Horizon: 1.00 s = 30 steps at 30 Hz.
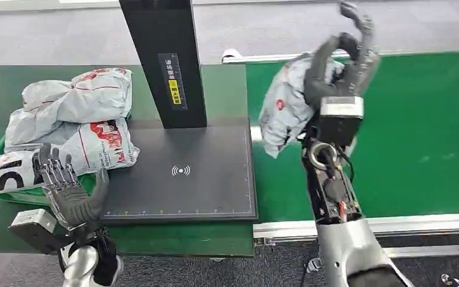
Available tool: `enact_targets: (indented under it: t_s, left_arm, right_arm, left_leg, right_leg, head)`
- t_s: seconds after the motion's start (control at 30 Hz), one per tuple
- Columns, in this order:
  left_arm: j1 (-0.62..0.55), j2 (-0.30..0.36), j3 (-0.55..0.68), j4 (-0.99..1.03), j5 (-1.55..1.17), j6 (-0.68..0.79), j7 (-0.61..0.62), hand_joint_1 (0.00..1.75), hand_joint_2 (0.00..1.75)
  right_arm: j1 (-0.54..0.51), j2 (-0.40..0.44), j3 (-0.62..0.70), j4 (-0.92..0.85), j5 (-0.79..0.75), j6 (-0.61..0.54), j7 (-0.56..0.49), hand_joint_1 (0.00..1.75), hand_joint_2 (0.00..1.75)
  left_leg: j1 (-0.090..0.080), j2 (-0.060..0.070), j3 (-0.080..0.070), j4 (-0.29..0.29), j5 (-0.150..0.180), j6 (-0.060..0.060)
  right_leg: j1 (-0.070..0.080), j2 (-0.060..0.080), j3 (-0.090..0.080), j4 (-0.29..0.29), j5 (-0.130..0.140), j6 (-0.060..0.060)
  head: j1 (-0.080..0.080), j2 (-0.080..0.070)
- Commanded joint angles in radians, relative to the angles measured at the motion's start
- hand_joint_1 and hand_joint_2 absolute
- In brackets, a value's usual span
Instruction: Moved the parcel from conveyor to table for the left to box.
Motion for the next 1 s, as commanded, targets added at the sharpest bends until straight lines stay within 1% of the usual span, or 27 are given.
enact_targets:
  t_s: [0.03,0.07,0.13,0.2,0.23,0.3,0.33,0.37,0.43,0.47,0.53,0.57,0.6,0.63,0.67,0.7,0.73,0.77,0.8,0.87,0.93,1.0]
  left_arm:
    - [-0.013,-0.030,0.048,0.096,0.010,-0.045,0.003,0.00,1.75]
    - [-0.018,-0.033,0.053,0.105,0.010,-0.049,0.003,0.00,1.75]
    - [-0.018,-0.033,0.053,0.105,0.010,-0.049,0.003,0.00,1.75]
    - [-0.018,-0.033,0.053,0.105,0.010,-0.049,0.003,0.00,1.75]
    - [-0.019,-0.035,0.056,0.116,0.017,-0.058,0.003,0.00,1.75]
    - [-0.027,-0.035,0.057,0.142,0.019,-0.065,0.003,0.00,1.75]
    - [-0.028,-0.035,0.056,0.150,0.019,-0.069,0.003,0.00,1.75]
    - [-0.035,-0.037,0.057,0.168,0.018,-0.072,0.003,0.00,1.75]
    - [-0.044,-0.035,0.054,0.192,0.027,-0.076,0.003,0.00,1.75]
    - [-0.051,-0.037,0.054,0.207,0.032,-0.083,0.003,0.00,1.75]
    - [-0.059,-0.040,0.051,0.220,0.033,-0.086,0.003,0.00,1.75]
    - [-0.063,-0.039,0.048,0.224,0.029,-0.081,0.003,0.00,1.75]
    - [-0.062,-0.039,0.048,0.225,0.030,-0.078,0.003,0.00,1.75]
    - [-0.062,-0.038,0.049,0.226,0.031,-0.076,0.003,0.00,1.75]
    - [-0.060,-0.034,0.051,0.228,0.033,-0.071,0.003,0.00,1.75]
    - [-0.058,-0.031,0.053,0.228,0.037,-0.070,0.003,0.00,1.75]
    - [-0.054,-0.027,0.051,0.225,0.034,-0.069,0.003,0.00,1.75]
    - [-0.043,-0.018,0.043,0.213,0.030,-0.081,0.003,0.00,1.75]
    - [-0.029,0.000,0.024,0.207,0.011,-0.096,0.003,0.00,1.75]
    - [-0.007,0.018,0.000,0.202,-0.023,-0.104,0.003,0.00,1.75]
    - [-0.001,0.025,-0.010,0.205,-0.035,-0.111,0.003,0.00,1.75]
    - [0.013,0.038,-0.028,0.215,-0.065,-0.113,0.003,0.00,1.75]
  right_arm:
    - [-0.138,0.159,0.425,0.506,0.027,0.225,0.079,1.75,1.75]
    - [-0.115,0.159,0.491,0.486,-0.006,0.232,0.105,1.75,1.75]
    - [-0.115,0.159,0.491,0.486,-0.006,0.232,0.105,1.75,1.75]
    - [-0.115,0.159,0.491,0.486,-0.006,0.232,0.105,1.75,1.75]
    - [-0.117,0.159,0.497,0.484,-0.038,0.245,0.092,1.75,1.75]
    - [-0.100,0.159,0.538,0.474,-0.079,0.250,0.109,1.75,1.75]
    - [-0.090,0.159,0.542,0.474,-0.089,0.250,0.114,1.75,1.75]
    - [-0.080,0.159,0.556,0.483,-0.140,0.271,0.149,1.75,1.75]
    - [-0.078,0.159,0.570,0.503,-0.167,0.316,0.167,1.75,1.75]
    - [-0.078,0.159,0.585,0.521,-0.191,0.346,0.167,1.75,1.75]
    - [-0.070,0.159,0.588,0.523,-0.201,0.336,0.150,1.75,1.75]
    - [-0.072,0.159,0.590,0.527,-0.198,0.285,0.133,1.75,1.75]
    - [-0.087,0.159,0.595,0.550,-0.156,0.188,0.127,1.75,1.75]
    - [-0.098,0.159,0.593,0.565,-0.133,0.141,0.132,1.75,1.75]
    - [-0.112,0.146,0.534,0.582,-0.135,0.097,0.144,1.75,1.75]
    - [-0.120,0.129,0.502,0.582,-0.117,0.068,0.143,1.75,1.75]
    - [-0.109,0.108,0.429,0.560,-0.133,0.033,0.145,1.75,1.75]
    - [-0.085,0.080,0.355,0.517,-0.145,0.026,0.130,0.09,1.75]
    - [-0.039,0.043,0.269,0.446,-0.152,0.029,0.116,0.00,1.75]
    - [0.055,-0.022,0.178,0.319,-0.120,0.056,0.103,0.00,1.75]
    - [0.098,-0.039,0.144,0.272,-0.104,0.067,0.104,0.00,1.75]
    - [0.216,-0.085,0.036,0.151,-0.101,0.067,0.098,0.00,1.75]
  left_leg:
    - [0.000,0.008,0.007,-0.003,-0.002,0.000]
    - [0.001,0.006,0.006,-0.003,-0.001,0.000]
    - [0.001,0.003,0.003,-0.002,-0.001,0.000]
    - [0.001,0.000,0.003,-0.002,-0.001,0.000]
    - [0.001,0.000,0.002,-0.001,-0.001,0.000]
    - [0.001,0.000,0.003,-0.002,-0.001,0.000]
    - [0.001,0.000,0.001,-0.001,-0.001,0.000]
    - [0.001,-0.001,0.003,-0.003,0.000,0.000]
    - [0.000,-0.001,0.001,-0.002,0.000,0.000]
    - [0.001,-0.001,0.002,-0.002,0.000,0.000]
    - [0.001,-0.003,0.004,-0.003,0.000,0.000]
    - [0.001,-0.003,0.004,-0.003,0.000,0.000]
    - [0.001,-0.003,0.002,-0.002,0.000,0.000]
    - [0.001,-0.003,0.004,-0.003,0.000,0.000]
    - [0.001,-0.003,0.003,-0.002,-0.001,0.000]
    - [0.001,-0.002,0.002,-0.001,-0.001,0.000]
    - [0.001,-0.004,0.003,-0.002,-0.001,0.000]
    - [0.001,-0.004,0.002,-0.001,0.000,0.000]
    - [0.001,-0.005,0.001,-0.001,0.000,0.000]
    - [0.001,-0.006,0.002,-0.002,0.000,0.000]
    - [0.001,-0.008,0.004,-0.004,0.001,0.001]
    - [0.001,-0.007,0.002,-0.002,0.000,0.000]
  right_leg:
    - [0.000,0.007,0.003,-0.002,0.000,-0.001]
    - [0.001,0.006,0.003,-0.002,0.000,-0.001]
    - [0.001,0.002,0.001,-0.001,-0.001,-0.002]
    - [0.001,0.000,0.002,-0.002,-0.002,-0.002]
    - [0.001,0.000,0.002,-0.002,-0.002,-0.001]
    - [0.001,0.001,0.003,-0.002,-0.002,-0.001]
    - [0.001,0.000,0.001,-0.001,-0.002,-0.001]
    - [0.001,0.000,0.004,-0.003,-0.002,-0.001]
    - [0.001,-0.001,0.002,-0.002,-0.002,-0.002]
    - [0.001,-0.001,0.002,-0.002,-0.002,-0.002]
    - [0.001,-0.002,0.004,-0.004,-0.002,-0.002]
    - [0.001,-0.002,0.004,-0.004,-0.002,-0.002]
    - [0.001,-0.002,0.002,-0.003,-0.002,-0.002]
    - [0.001,-0.002,0.004,-0.004,-0.002,-0.002]
    - [0.001,-0.002,0.003,-0.003,-0.002,-0.002]
    - [0.001,-0.001,0.002,-0.002,-0.002,-0.002]
    - [0.001,-0.003,0.003,-0.002,-0.002,-0.001]
    - [0.001,-0.003,0.003,-0.002,-0.002,-0.001]
    - [0.001,-0.004,0.002,-0.002,-0.002,-0.001]
    - [0.001,-0.006,0.003,-0.004,-0.002,-0.001]
    - [0.002,-0.007,0.007,-0.006,-0.002,-0.001]
    - [0.001,-0.005,0.005,-0.005,-0.002,-0.001]
  head:
    - [0.000,0.000]
    - [0.001,0.000]
    - [0.000,0.000]
    - [0.000,0.000]
    - [0.001,0.000]
    - [0.001,0.000]
    - [0.001,0.000]
    - [0.001,0.000]
    - [0.001,0.000]
    - [0.001,0.000]
    - [0.001,0.000]
    - [0.000,0.000]
    - [0.001,0.000]
    - [0.000,0.000]
    - [0.001,0.000]
    - [0.000,0.000]
    - [0.001,0.000]
    - [0.000,0.000]
    - [0.001,0.000]
    - [0.001,0.000]
    - [0.002,0.000]
    - [0.002,0.000]
